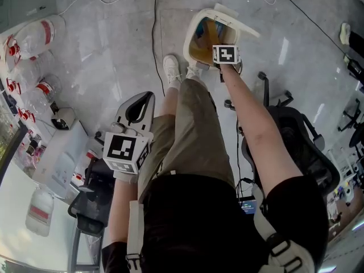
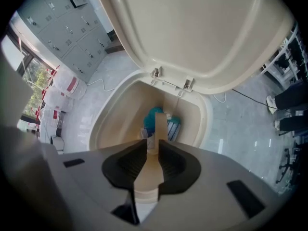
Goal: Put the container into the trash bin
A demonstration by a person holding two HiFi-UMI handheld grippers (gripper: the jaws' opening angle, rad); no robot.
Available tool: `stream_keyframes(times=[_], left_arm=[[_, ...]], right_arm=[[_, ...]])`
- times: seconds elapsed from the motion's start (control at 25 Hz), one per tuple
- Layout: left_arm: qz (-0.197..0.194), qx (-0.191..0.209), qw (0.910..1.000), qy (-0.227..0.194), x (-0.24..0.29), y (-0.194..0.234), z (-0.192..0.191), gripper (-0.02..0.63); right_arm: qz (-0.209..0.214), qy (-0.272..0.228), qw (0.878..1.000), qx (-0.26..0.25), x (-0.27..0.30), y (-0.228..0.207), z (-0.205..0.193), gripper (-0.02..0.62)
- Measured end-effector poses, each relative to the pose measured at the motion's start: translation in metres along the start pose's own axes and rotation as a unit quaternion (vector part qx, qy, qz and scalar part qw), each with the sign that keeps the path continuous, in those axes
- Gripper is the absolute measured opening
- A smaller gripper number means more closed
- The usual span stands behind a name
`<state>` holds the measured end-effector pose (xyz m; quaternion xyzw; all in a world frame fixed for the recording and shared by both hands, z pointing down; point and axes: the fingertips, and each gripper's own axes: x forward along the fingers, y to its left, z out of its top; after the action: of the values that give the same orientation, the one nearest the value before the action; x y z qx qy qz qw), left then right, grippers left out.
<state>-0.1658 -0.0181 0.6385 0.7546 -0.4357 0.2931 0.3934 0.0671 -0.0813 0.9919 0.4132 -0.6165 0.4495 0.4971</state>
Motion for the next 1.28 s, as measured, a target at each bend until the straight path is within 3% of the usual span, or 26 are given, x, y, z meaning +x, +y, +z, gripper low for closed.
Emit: stream_keyframes(times=[0.56,1.28], left_arm=[[-0.009,0.016,0.9993,-0.034,-0.017,-0.028,0.023,0.009],[-0.023,0.040,0.9953,-0.085,-0.039,-0.051,0.062,0.011]], right_arm=[[0.010,-0.023,1.000,-0.014,-0.069,0.008,0.006,0.020],[0.022,-0.141,0.989,-0.045,-0.181,0.024,0.026,0.017]])
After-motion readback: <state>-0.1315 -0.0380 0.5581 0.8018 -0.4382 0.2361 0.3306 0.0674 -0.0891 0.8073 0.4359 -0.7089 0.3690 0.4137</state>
